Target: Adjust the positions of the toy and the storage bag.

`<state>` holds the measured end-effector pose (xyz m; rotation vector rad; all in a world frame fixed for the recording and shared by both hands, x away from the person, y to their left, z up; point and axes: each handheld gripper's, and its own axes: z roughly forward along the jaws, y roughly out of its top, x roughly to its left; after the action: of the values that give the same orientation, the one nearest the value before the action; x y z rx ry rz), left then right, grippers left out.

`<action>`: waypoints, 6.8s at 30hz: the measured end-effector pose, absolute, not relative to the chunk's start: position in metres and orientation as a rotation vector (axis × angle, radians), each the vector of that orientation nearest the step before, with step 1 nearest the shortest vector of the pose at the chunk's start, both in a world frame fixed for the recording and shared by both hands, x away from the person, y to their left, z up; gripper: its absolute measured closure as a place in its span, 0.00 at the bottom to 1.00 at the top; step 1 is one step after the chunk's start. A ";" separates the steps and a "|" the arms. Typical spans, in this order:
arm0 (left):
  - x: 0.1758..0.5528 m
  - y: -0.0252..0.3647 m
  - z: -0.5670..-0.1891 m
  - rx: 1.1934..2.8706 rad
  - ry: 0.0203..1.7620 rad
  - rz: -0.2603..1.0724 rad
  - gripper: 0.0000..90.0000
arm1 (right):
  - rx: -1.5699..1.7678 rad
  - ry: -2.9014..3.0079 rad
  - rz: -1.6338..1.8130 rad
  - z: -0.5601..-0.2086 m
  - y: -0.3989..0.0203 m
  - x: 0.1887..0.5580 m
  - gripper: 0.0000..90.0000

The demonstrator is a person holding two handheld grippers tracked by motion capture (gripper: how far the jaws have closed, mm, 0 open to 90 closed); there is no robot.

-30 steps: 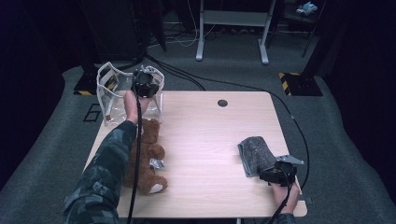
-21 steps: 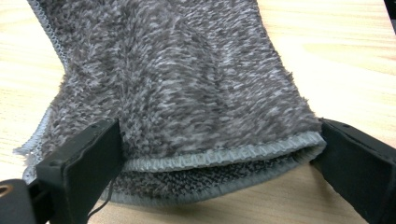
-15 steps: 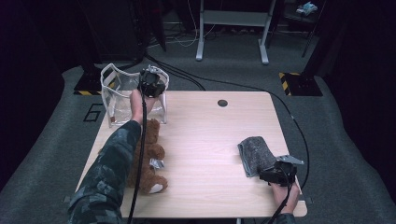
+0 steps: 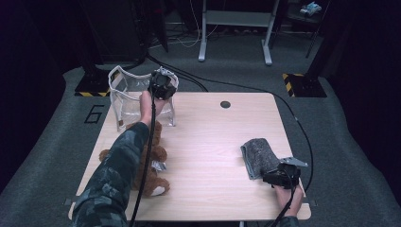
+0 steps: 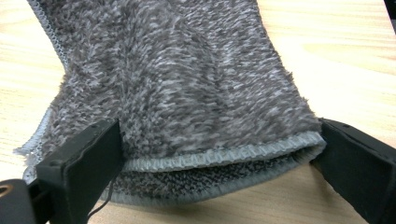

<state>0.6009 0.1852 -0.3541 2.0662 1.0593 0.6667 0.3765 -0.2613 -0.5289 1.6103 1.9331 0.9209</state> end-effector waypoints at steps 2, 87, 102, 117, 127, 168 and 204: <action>0.600 0.182 -0.354 2.063 1.056 0.661 0.93 | 1.611 1.932 0.922 -0.529 -0.261 0.377 0.03; 0.591 0.104 -0.351 2.157 0.862 0.568 0.72 | 1.622 1.931 0.930 -0.529 -0.261 0.376 0.03; 0.519 0.183 -0.314 2.029 0.963 0.585 0.18 | 1.610 1.932 0.924 -0.529 -0.261 0.376 0.03; 0.477 0.269 -0.380 2.043 1.191 0.543 0.17 | 1.610 1.931 0.917 -0.529 -0.261 0.376 0.03; 0.487 0.276 -0.419 2.128 1.249 0.472 0.36 | 1.610 1.931 0.913 -0.529 -0.261 0.376 0.03; 0.465 0.309 -0.415 2.053 1.298 0.406 0.40 | 1.609 1.933 0.905 -0.529 -0.260 0.376 0.03; 0.593 0.292 -0.336 1.894 1.436 0.557 0.50 | 1.607 1.935 0.906 -0.529 -0.260 0.377 0.03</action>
<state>0.5932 0.2923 -0.3358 1.8943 1.4359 0.5573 0.3765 -0.2605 -0.5290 1.6072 1.9352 0.9056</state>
